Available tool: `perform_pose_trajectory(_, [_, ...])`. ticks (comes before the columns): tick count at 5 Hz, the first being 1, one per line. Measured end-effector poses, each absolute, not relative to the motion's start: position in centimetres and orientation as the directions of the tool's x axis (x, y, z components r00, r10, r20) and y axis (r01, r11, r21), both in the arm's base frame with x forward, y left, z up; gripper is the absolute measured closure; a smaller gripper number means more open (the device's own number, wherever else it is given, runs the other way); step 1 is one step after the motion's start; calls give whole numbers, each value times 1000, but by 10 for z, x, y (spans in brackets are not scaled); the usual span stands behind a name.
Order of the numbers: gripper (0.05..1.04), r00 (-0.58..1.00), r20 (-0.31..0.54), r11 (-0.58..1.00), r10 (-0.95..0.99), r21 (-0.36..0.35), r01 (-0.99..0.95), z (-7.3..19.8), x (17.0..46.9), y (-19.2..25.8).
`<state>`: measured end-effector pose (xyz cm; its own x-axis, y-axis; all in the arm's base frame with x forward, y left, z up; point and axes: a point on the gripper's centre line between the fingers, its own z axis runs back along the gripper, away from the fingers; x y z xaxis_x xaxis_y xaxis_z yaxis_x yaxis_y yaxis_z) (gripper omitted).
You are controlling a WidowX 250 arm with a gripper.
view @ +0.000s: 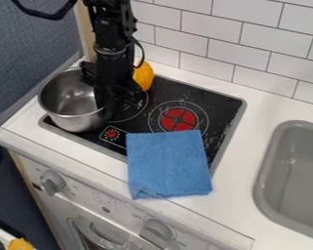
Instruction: Move the silver pot to the upper right corner of the stove
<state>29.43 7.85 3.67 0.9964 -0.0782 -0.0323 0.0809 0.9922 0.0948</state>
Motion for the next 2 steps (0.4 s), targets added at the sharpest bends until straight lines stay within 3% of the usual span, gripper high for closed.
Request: perform_pose_trajectory(2, [1001,1000,-26,981,-13,196,18,70,279,66])
